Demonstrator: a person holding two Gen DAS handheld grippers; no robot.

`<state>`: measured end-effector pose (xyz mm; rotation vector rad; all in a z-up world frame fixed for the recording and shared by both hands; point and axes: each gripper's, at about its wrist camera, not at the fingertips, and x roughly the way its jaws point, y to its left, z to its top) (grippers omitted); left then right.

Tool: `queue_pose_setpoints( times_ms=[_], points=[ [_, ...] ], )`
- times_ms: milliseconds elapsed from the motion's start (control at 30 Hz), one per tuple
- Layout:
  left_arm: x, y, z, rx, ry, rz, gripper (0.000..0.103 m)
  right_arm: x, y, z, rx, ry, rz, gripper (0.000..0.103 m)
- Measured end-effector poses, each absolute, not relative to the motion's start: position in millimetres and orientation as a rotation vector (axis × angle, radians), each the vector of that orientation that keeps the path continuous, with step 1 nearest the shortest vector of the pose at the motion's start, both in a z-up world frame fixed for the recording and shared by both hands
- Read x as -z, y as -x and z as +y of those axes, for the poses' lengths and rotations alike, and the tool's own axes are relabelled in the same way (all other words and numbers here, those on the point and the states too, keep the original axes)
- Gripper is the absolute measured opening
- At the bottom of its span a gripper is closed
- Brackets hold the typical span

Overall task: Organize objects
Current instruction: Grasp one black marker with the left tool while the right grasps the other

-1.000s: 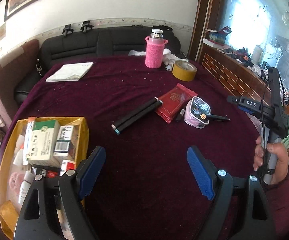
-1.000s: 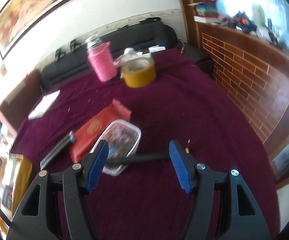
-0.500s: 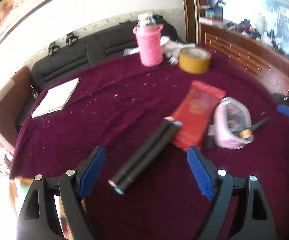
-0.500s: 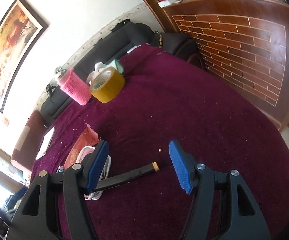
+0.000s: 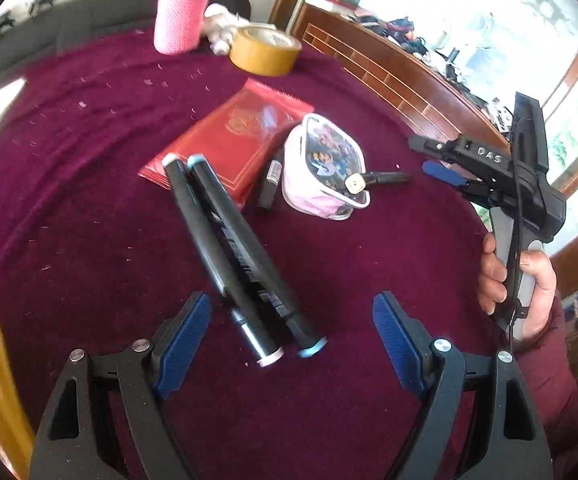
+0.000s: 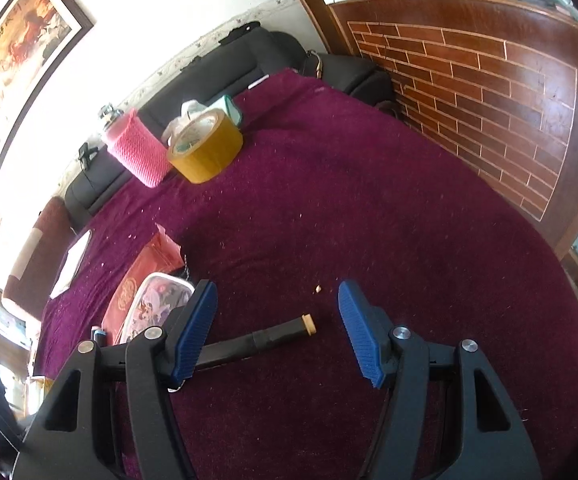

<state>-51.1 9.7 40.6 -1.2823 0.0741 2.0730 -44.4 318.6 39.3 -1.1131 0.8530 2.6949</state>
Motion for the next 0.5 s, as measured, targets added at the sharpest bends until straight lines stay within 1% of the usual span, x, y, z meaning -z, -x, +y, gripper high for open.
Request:
queue_pose_setpoints(
  times_ms=[167,267,400,433,500],
  points=[
    [-31.0,68.7,-3.4,-2.254,1.376,0.062,0.078,-36.3,45.3,317.3,-2.687,1.142,0.83,0.062],
    [-23.9,76.3,-20.9,-2.261,1.414,-0.08,0.072,-36.1,44.9,317.7,-2.688,1.145,0.833,0.062],
    [-26.2,77.3,-45.6,-2.305,1.432,-0.144,0.072,-32.7,48.4,316.4,-2.685,1.18,0.844,0.062],
    [-25.4,75.9,-49.3,-2.314,1.444,-0.145,0.072,-31.6,49.3,315.4,-2.687,1.194,0.848,0.062],
    [-24.8,74.3,-43.0,-2.345,1.457,-0.089,0.071,-31.1,49.7,313.3,-2.691,1.203,0.841,0.062]
  ],
)
